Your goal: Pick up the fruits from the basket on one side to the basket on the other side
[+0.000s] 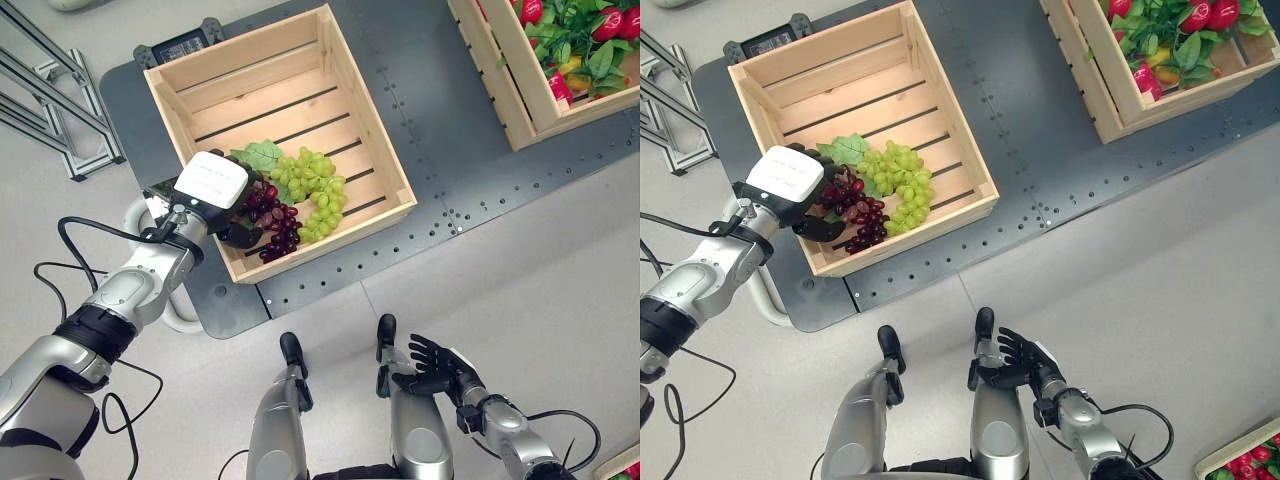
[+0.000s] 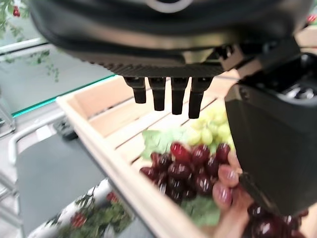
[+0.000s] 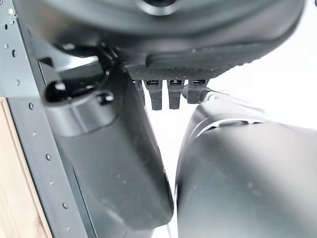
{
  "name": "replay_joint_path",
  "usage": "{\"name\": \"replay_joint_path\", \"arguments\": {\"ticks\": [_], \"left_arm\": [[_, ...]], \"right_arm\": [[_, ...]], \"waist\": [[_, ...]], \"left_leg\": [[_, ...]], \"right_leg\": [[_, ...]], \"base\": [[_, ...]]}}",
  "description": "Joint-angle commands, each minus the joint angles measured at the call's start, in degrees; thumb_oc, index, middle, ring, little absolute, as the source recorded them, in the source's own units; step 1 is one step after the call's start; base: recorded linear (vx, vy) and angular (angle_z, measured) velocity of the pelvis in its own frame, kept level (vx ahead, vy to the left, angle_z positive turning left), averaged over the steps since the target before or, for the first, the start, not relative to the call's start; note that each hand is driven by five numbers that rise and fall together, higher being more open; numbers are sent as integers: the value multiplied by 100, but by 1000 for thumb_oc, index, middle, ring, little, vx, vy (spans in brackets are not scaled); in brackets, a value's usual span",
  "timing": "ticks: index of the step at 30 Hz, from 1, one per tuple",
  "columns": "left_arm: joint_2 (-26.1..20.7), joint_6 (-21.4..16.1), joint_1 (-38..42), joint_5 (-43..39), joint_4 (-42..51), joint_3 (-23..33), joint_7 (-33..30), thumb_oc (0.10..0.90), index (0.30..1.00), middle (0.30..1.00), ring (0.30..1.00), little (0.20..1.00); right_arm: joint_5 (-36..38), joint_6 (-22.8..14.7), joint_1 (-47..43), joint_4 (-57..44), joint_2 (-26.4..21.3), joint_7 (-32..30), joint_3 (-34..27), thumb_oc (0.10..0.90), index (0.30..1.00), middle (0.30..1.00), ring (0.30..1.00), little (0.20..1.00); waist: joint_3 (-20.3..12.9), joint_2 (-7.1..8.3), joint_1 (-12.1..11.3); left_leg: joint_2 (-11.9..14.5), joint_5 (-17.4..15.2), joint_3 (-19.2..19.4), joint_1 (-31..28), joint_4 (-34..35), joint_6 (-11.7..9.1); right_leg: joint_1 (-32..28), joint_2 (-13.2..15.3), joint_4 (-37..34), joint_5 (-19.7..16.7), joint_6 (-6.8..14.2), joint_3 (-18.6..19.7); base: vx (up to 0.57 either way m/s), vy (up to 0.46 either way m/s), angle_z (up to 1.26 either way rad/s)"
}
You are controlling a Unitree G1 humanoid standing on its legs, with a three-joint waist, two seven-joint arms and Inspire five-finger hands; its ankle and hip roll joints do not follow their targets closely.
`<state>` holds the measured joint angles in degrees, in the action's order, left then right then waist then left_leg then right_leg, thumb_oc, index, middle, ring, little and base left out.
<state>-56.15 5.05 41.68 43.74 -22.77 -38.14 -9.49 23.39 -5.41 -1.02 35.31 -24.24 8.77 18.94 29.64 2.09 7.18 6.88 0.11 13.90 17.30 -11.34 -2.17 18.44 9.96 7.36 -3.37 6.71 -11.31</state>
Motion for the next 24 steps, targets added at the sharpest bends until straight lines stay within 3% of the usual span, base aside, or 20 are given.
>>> {"name": "replay_joint_path", "arguments": {"ticks": [1,9,16,24], "left_arm": [[-511,340,715,168,94,364,262,800,900,900,900,900],[-484,710,619,396,94,535,238,800,900,900,900,900],[-58,870,707,603,-533,541,-639,800,900,900,900,900],[439,752,832,530,-1237,575,-1587,800,900,900,900,900]], "right_arm": [[189,-164,187,-204,-364,-206,109,800,900,900,900,900],[253,-104,170,-282,-334,-269,150,800,900,900,900,900],[347,-105,35,-189,-209,-307,332,800,900,900,900,900],[397,-199,-150,-37,-121,-348,519,800,900,900,900,900]], "waist": [[-39,15,9],[16,42,-71],[16,175,-96],[16,295,-65]], "left_leg": [[84,-427,-60,311,-915,-176],[94,-409,-63,273,-870,-201],[129,-395,-63,349,-919,-235],[175,-363,-39,433,-958,-276]], "right_leg": [[103,162,754,462,205,166],[-50,143,644,479,206,78],[-50,83,613,476,183,71],[-20,-4,572,464,135,102]], "base": [[0,0,0],[0,-12,1],[4,-31,1],[1,-4,0]]}}
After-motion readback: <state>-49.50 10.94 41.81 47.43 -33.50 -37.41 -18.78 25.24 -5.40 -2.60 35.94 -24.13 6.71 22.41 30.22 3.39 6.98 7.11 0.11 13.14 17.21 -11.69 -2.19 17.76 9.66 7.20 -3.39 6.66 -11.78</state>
